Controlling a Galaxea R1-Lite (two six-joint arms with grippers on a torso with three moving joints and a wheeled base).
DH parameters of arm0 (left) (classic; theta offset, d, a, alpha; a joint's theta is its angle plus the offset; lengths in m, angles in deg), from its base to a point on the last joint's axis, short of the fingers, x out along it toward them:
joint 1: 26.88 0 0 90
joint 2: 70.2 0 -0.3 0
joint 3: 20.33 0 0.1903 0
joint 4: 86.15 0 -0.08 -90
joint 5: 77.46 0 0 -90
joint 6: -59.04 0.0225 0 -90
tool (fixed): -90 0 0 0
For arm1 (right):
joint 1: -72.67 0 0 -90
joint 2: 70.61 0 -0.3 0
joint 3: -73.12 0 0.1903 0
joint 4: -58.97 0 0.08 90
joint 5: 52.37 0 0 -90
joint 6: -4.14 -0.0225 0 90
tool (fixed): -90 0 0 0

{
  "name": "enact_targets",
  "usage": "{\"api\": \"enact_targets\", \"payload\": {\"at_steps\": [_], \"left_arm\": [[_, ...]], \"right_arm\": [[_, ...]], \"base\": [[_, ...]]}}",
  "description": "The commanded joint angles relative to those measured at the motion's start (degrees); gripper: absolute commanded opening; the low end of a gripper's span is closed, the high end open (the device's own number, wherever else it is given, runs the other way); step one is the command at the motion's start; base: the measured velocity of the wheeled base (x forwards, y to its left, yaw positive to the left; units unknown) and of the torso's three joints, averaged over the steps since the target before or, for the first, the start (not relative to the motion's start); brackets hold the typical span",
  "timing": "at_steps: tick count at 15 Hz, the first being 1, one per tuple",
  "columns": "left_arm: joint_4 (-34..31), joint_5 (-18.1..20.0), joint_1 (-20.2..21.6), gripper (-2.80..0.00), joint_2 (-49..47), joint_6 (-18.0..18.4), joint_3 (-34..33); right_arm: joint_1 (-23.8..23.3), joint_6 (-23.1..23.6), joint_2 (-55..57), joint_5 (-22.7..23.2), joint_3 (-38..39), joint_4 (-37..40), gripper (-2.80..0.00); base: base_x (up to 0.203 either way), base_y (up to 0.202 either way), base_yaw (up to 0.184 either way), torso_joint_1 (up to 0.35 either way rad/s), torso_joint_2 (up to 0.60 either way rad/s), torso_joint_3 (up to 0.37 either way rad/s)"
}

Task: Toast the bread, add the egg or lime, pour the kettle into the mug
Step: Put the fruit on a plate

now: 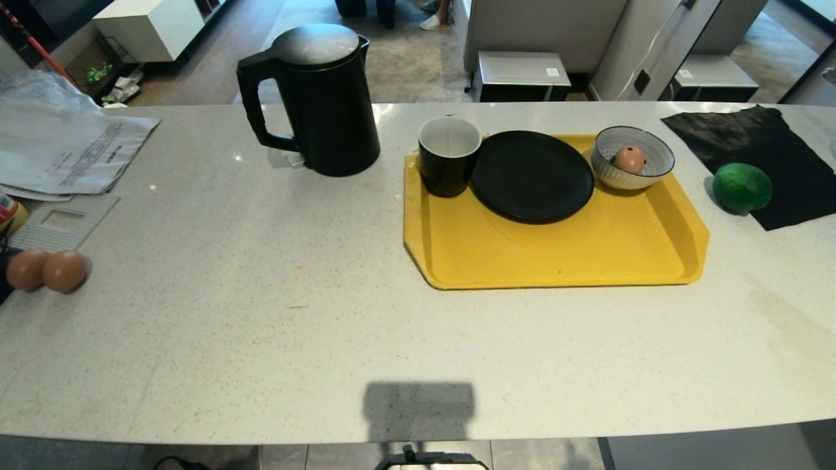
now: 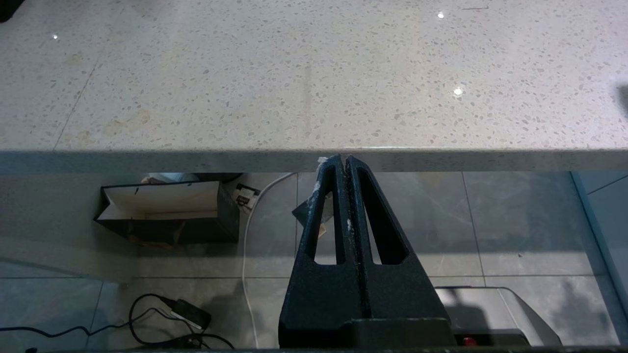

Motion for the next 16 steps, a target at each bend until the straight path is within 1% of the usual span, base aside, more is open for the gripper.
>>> {"api": "enact_targets", "payload": {"at_steps": [1,5,8,13,16], "left_arm": [[0.05,-0.04,-0.02,-2.80,0.04,-0.02,-0.97],[0.05,-0.04,0.00,-2.80,0.04,-0.02,-0.97],[0.05,-0.04,-0.02,-2.80,0.04,-0.02,-0.97],[0.10,-0.04,0.00,-2.80,0.04,-0.02,-0.97],[0.05,-0.04,-0.02,-2.80,0.04,-0.02,-0.97]], "right_arm": [[0.11,-0.02,0.09,0.00,0.00,0.07,-2.80],[0.10,-0.02,0.09,0.00,0.00,-0.02,-2.80],[0.02,-0.02,0.09,0.00,0.00,-0.02,-2.80],[0.04,0.06,0.09,0.09,0.00,-0.02,-2.80],[0.11,0.06,0.09,0.09,0.00,-0.02,-2.80]], "base": [[0.000,0.000,0.000,0.000,0.00,0.000],[0.000,0.000,0.000,0.000,0.00,0.000],[0.000,0.000,0.000,0.165,-0.29,-0.135],[0.002,0.008,-0.117,0.022,-0.03,-0.011],[0.000,0.003,-0.024,0.001,0.00,0.001]]}}
